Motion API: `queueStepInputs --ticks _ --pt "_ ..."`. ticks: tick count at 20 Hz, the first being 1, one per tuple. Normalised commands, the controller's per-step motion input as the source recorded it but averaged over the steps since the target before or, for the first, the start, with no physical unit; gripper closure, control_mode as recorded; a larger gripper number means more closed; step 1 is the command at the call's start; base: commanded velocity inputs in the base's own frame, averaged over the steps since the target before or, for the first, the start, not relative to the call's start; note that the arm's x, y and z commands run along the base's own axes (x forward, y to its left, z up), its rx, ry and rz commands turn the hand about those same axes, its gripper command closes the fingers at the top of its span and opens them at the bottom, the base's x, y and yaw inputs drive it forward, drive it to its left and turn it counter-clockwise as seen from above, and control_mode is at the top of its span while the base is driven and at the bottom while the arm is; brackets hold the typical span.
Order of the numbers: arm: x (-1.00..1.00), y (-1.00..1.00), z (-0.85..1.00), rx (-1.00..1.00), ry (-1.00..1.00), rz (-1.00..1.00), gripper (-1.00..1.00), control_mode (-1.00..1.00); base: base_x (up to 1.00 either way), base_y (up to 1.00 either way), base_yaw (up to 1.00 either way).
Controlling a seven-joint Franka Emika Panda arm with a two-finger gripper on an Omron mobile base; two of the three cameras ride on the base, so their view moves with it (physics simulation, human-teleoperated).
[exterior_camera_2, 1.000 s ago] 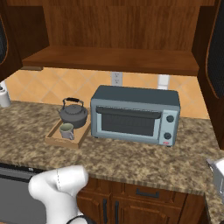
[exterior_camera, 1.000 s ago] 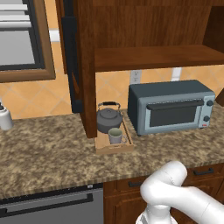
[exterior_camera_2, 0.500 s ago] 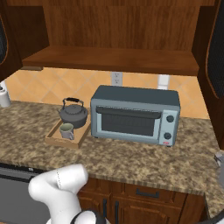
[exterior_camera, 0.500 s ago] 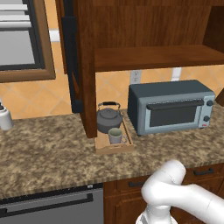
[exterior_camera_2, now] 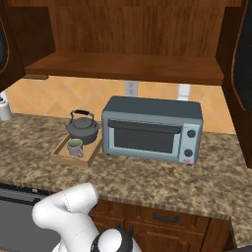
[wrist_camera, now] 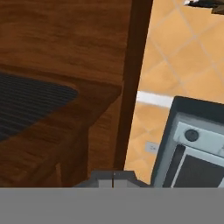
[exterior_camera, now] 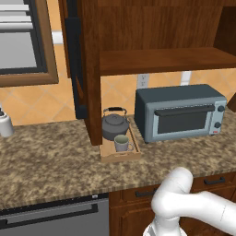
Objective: Pick the kettle from the counter and place it on the tray. Then pick the mug from the cabinet and place it on the tray. Then close the cabinet doors.
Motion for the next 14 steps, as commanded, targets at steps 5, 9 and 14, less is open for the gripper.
queueStepInputs --ticks 5,9,14 --pt "0.08 0.0 0.41 0.14 -0.07 0.02 1.0 -1.0 0.0 0.0 0.0" --pt "0.0 0.11 0.29 0.02 -0.14 0.0 1.0 -1.0 0.0 0.0 0.0" --pt "0.03 0.31 0.33 0.05 -0.13 0.0 1.0 -1.0 0.0 0.0 0.0"
